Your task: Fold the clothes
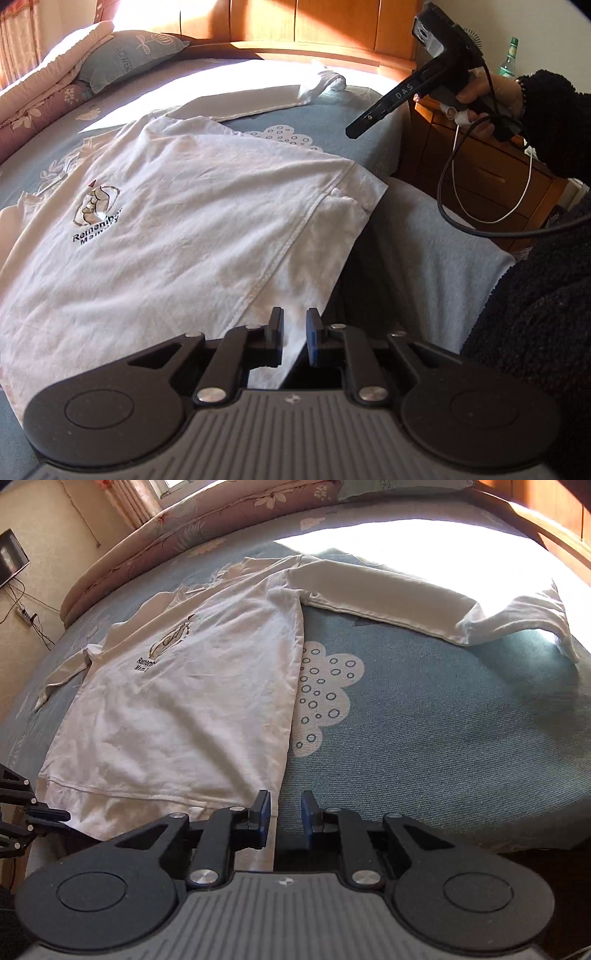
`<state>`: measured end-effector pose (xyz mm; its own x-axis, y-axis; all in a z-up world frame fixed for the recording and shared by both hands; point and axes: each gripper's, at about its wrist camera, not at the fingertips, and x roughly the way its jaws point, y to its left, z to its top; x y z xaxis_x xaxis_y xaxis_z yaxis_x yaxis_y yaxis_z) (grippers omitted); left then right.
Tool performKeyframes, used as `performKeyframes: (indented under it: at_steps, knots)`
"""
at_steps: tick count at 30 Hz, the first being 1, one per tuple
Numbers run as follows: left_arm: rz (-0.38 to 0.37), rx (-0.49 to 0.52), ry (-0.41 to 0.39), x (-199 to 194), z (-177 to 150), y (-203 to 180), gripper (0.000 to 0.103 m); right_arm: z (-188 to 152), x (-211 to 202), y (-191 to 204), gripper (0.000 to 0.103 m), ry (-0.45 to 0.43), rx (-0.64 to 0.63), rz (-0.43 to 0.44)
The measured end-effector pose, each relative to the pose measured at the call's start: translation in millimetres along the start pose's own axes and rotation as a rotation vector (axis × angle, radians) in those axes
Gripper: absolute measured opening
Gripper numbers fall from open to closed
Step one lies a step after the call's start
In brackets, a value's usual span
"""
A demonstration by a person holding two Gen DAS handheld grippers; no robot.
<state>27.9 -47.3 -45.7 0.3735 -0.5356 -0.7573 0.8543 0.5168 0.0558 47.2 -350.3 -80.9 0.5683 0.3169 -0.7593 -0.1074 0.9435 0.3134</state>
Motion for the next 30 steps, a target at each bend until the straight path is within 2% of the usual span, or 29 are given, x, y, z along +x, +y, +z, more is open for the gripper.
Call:
performKeyframes:
  at_steps: [1, 2, 3, 4, 7, 9, 12, 13, 14, 16, 18, 20, 22, 25, 27, 29, 30]
  knots:
    - [-0.013, -0.012, -0.005, -5, 1, 4, 0.028, 5, -5, 5, 0.032, -0.041, -0.017, 0.012]
    - [0.022, -0.022, -0.008, -7, 3, 14, 0.044, 9, -7, 12, 0.037, -0.069, -0.034, 0.026]
    - [0.060, -0.046, -0.021, -6, 3, 25, 0.050, 16, -5, 21, 0.050, -0.093, -0.062, 0.042]
    - [0.099, -0.071, -0.033, -6, 3, 36, 0.050, 20, 2, 33, 0.056, -0.096, -0.101, 0.049]
    - [0.204, -0.154, -0.009, 8, -7, 65, 0.049, 23, 40, 73, 0.056, -0.065, -0.238, 0.020]
    - [0.255, -0.210, 0.040, 18, -24, 79, 0.046, 18, 65, 86, 0.056, -0.025, -0.298, -0.010]
    - [0.244, -0.328, 0.124, 16, -62, 85, 0.048, 5, 80, 85, 0.056, 0.022, -0.320, -0.048]
    - [0.239, -0.377, 0.087, 4, -77, 82, 0.049, -2, 76, 79, 0.060, 0.019, -0.317, -0.053]
    - [0.225, -0.469, 0.069, -6, -88, 83, 0.050, -9, 71, 72, 0.061, 0.015, -0.313, -0.056]
    - [0.185, -0.576, 0.057, -22, -103, 82, 0.055, -18, 58, 59, 0.065, 0.006, -0.274, -0.046]
    - [0.177, -0.563, 0.092, -29, -100, 81, 0.055, -23, 47, 49, 0.065, 0.004, -0.225, -0.035]
    - [0.167, -0.560, 0.087, -33, -87, 92, 0.055, -16, 42, 50, 0.065, -0.002, -0.193, -0.037]
    - [0.194, -0.558, 0.014, -32, -70, 109, 0.058, -5, 40, 59, 0.067, -0.029, -0.205, -0.049]
    - [0.241, -0.595, -0.040, -14, -45, 140, 0.060, 19, 55, 78, 0.069, -0.075, -0.221, -0.037]
    - [0.246, -0.608, -0.054, 4, -32, 155, 0.060, 32, 69, 89, 0.069, -0.092, -0.212, -0.025]
    - [0.276, -0.585, -0.053, 25, -22, 162, 0.060, 42, 89, 102, 0.071, -0.105, -0.220, -0.043]
    - [0.297, -0.580, -0.039, 34, -22, 165, 0.061, 47, 99, 108, 0.076, -0.111, -0.226, -0.054]
